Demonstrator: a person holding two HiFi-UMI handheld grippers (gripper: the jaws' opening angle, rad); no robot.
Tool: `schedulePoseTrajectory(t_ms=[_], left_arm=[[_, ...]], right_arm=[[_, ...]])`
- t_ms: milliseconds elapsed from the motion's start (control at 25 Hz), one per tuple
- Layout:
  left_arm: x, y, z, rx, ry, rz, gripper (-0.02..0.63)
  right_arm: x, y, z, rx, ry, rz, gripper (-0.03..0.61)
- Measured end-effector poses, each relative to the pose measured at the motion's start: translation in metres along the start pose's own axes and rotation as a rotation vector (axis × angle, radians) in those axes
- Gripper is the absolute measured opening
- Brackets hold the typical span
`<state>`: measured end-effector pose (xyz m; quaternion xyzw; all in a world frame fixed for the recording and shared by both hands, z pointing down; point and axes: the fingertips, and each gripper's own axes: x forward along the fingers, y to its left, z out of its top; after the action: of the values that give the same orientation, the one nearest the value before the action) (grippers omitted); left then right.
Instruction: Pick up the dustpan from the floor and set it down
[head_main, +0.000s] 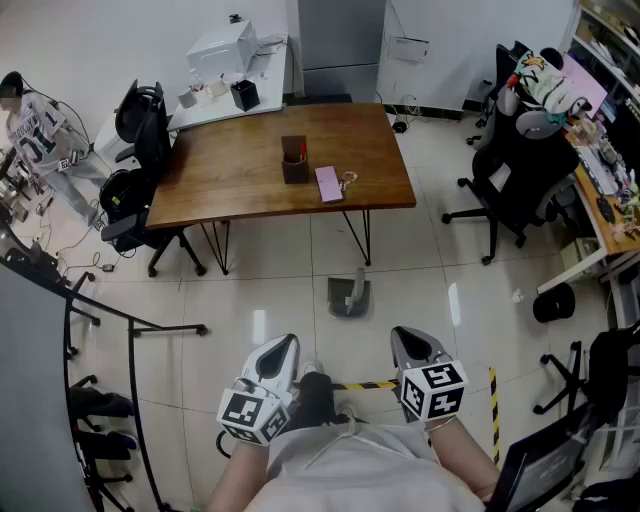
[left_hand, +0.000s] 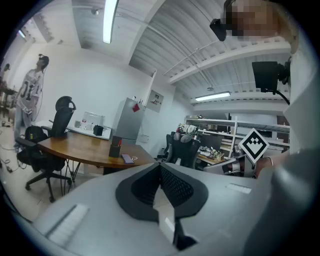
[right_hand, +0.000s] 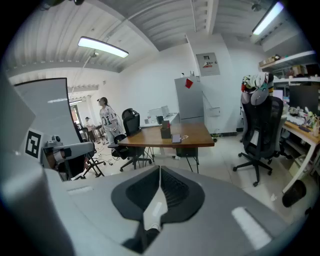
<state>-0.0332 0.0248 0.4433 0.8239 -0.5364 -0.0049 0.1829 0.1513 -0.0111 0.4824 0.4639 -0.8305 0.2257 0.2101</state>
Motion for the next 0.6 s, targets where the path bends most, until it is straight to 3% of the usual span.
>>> schedulePoseTrajectory(t_ms=[240, 440, 600], left_arm=[[0.051, 0.051, 0.024, 0.013, 0.000, -0.049, 0.014], [0.085, 0.098, 0.043, 0.028, 0.033, -0.115, 0.014], [0.102, 0.123, 0.050, 0.013, 0.057, -0.119, 0.014]], right_arm=[[0.069, -0.002, 0.019, 0.035, 0.047, -0.016, 0.084], [0.126, -0.003, 0.030, 0.062, 0.094, -0.072, 0.115], [0.156, -0.007, 0.035, 0.102, 0.127, -0.110, 0.145]])
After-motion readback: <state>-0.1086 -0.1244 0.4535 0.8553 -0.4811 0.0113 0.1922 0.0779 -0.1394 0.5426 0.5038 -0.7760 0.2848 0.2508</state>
